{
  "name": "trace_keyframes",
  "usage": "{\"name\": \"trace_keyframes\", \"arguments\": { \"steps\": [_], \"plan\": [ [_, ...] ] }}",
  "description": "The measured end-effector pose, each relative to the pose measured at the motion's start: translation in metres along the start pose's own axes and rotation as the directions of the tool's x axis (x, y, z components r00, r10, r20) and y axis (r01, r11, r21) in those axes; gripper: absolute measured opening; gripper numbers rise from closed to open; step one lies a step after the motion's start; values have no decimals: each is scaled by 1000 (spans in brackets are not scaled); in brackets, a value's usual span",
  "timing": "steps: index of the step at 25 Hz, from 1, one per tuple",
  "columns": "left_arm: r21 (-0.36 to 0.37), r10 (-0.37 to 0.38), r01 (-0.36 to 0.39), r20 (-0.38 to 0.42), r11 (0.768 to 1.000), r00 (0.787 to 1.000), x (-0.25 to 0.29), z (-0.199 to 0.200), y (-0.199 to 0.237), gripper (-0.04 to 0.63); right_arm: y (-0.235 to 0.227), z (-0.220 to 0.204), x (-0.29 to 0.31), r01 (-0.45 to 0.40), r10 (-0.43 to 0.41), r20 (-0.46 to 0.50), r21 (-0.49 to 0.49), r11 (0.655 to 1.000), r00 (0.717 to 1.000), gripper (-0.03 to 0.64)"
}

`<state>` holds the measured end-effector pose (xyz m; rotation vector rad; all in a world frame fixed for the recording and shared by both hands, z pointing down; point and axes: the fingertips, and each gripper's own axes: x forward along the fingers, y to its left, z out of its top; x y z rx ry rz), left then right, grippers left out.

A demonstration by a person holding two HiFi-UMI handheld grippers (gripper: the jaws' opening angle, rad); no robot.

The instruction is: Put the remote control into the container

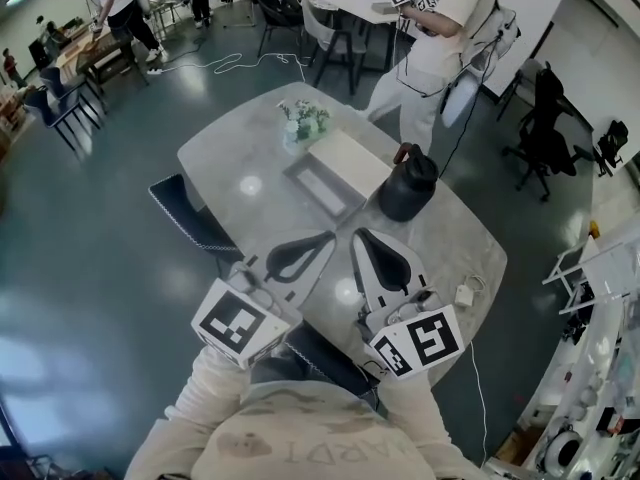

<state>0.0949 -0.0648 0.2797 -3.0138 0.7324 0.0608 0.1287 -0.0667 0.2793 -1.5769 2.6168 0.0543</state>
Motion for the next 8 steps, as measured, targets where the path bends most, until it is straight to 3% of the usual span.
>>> {"name": "trace_keyframes", "arguments": {
  "steps": [8],
  "plan": [
    [-6,2,-2,6,1000,1000,-2,4,2,12,1,4,-2,12,-12,-3,-3,1000,1000,25]
  ]
}}
